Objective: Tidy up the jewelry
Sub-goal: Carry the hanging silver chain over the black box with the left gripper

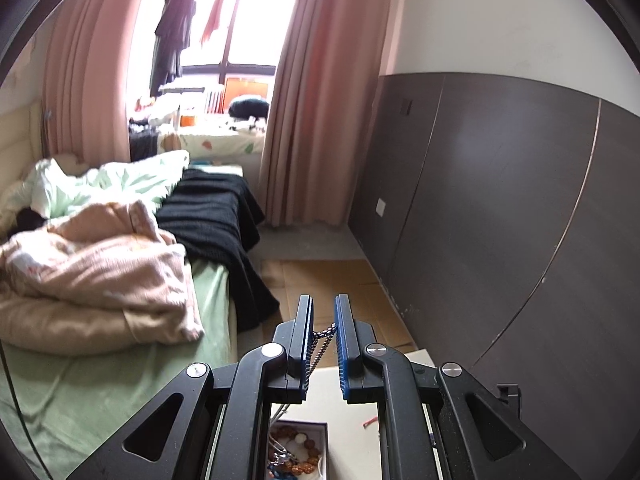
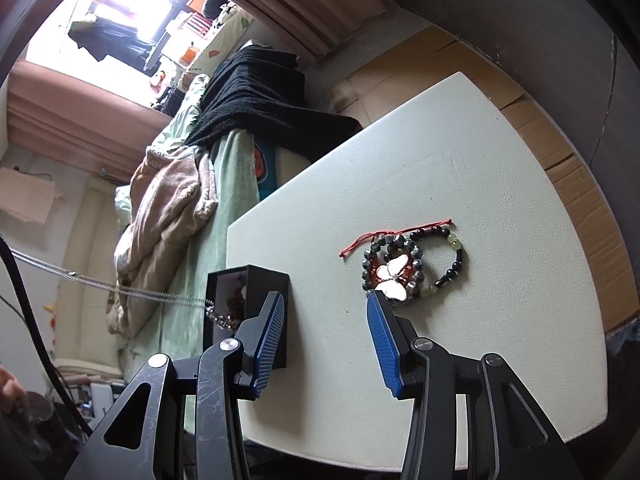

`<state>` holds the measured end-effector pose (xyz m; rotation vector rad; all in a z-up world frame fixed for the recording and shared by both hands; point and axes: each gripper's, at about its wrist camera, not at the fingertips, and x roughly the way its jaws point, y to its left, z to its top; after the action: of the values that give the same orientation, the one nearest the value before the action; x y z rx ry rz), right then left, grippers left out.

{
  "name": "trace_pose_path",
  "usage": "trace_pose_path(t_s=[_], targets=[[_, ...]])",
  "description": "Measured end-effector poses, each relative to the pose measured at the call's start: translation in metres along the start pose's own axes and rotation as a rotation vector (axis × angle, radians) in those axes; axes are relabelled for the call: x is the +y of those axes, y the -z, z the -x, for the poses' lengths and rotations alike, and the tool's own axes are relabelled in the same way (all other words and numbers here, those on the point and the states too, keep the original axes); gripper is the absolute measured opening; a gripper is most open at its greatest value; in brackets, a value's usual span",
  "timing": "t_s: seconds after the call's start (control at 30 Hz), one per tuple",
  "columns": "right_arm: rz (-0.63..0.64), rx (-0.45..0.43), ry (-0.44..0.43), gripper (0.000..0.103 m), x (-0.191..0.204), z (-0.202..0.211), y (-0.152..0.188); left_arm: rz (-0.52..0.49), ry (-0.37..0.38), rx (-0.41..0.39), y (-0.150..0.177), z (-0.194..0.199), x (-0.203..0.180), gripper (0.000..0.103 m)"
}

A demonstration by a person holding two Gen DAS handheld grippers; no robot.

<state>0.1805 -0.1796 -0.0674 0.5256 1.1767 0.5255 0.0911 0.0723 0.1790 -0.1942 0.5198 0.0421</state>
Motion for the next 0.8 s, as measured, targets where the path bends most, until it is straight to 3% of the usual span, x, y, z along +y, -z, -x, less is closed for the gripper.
trace_pose_path(t_s=[0.57, 0.73, 0.8], targets=[[-0.009, 0.015, 0.056, 0.044, -0.012, 0.0, 0.008, 0.158, 0.04, 0.182, 0.099, -0.076, 0.033, 0.011], [-0.01, 0.019, 0.074, 0.044, -0.014, -0.001, 0.01, 0.198, 0.082, 0.217, 0.128, -0.097, 0.039, 0.011], [-0.001, 0.02, 0.086, 0.044, -0.013, -0.002, 0.011, 0.214, 0.08, 0.282, 0.142, -0.112, 0.041, 0.012]])
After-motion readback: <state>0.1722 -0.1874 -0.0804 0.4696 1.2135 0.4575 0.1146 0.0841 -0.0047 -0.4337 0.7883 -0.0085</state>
